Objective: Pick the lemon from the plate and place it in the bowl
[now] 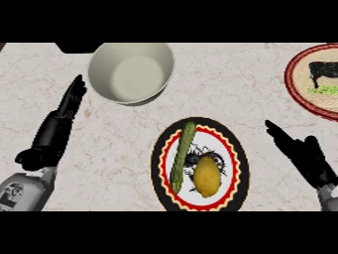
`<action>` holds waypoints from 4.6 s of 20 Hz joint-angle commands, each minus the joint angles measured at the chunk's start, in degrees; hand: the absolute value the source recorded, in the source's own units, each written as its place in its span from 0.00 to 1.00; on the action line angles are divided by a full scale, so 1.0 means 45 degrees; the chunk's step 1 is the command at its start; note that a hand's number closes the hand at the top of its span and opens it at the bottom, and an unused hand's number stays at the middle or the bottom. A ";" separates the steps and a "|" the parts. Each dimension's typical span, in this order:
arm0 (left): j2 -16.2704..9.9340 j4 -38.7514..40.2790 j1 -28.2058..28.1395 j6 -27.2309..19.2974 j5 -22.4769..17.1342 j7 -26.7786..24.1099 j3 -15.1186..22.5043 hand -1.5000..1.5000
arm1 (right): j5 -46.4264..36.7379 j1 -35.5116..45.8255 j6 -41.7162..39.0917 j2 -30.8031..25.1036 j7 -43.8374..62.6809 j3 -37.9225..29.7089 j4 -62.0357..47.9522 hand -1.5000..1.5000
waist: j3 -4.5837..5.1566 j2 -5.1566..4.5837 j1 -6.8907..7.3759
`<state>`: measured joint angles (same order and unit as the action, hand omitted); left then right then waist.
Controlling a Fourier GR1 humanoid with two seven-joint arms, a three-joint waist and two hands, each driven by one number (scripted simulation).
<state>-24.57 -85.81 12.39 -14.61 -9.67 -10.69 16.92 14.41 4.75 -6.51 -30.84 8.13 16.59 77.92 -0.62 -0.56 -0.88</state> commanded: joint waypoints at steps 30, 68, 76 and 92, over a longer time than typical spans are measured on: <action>-0.0987 0.0542 -0.0416 0.0403 -0.2452 0.1027 -0.3728 0.50 | -1.3577 0.2860 0.0035 0.4489 1.2941 0.6025 0.8749 0.00 | 0.0243 0.0373 -0.0177; -0.0649 0.1241 0.0596 0.1445 -0.2107 0.1368 -0.4799 0.50 | -1.2071 0.0736 -0.3587 0.5308 1.2365 0.3790 0.7538 0.00 | 0.0139 0.0115 0.0148; -0.0519 0.0174 0.0181 0.1791 -0.1866 0.1919 -0.5193 0.50 | -1.3777 -0.0498 -0.2982 0.5936 1.1453 0.5042 0.7215 0.00 | 0.0138 0.0141 0.0199; 0.0502 -0.0945 -0.0489 0.1794 -0.0827 0.2383 -0.5450 0.50 | -1.4222 -0.0861 -0.2860 0.6314 0.9808 0.3698 0.4796 0.00 | 0.0135 0.0141 0.0213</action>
<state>-22.76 -86.78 12.18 -6.33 -14.07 -1.46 -7.05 -47.58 4.53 -21.64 -2.01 52.59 31.86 101.13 0.00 0.02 0.06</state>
